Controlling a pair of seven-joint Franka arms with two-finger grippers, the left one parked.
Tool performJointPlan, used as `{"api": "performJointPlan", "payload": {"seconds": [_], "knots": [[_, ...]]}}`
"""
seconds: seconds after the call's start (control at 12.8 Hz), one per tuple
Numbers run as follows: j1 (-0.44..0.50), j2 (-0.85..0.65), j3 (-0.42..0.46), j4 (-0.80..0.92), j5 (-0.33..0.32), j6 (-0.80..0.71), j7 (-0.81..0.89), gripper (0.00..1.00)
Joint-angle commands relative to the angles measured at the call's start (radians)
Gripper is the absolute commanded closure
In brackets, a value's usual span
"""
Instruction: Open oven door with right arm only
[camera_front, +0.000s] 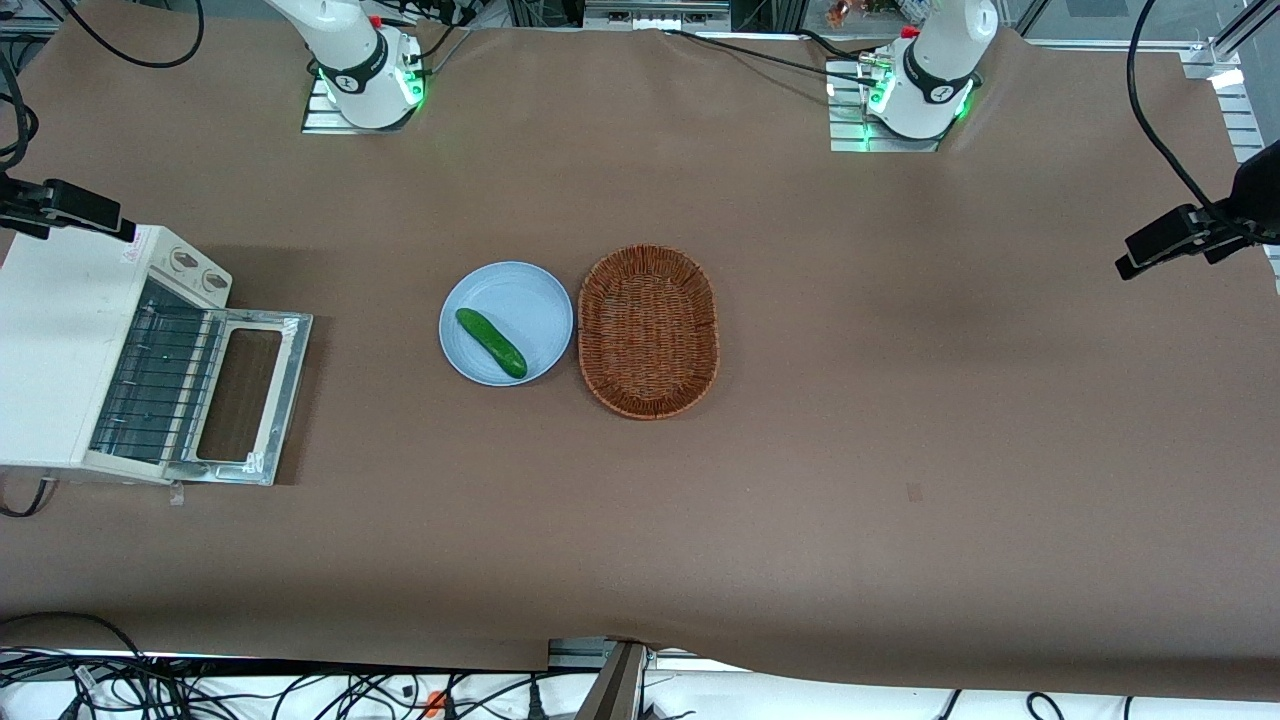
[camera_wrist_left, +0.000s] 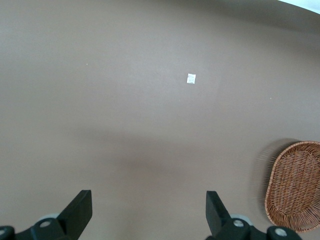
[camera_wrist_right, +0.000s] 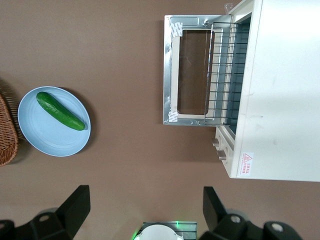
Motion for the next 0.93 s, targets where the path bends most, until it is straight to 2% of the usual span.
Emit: {"api": "performJointPlan", "payload": {"seconds": [0.0,0.86], "knots": [[0.002,-0.021,0.007,-0.014,-0.016,0.025,0.014,0.0],[0.004,-0.016,0.011,0.035,-0.009,0.012,-0.009,0.0]]}}
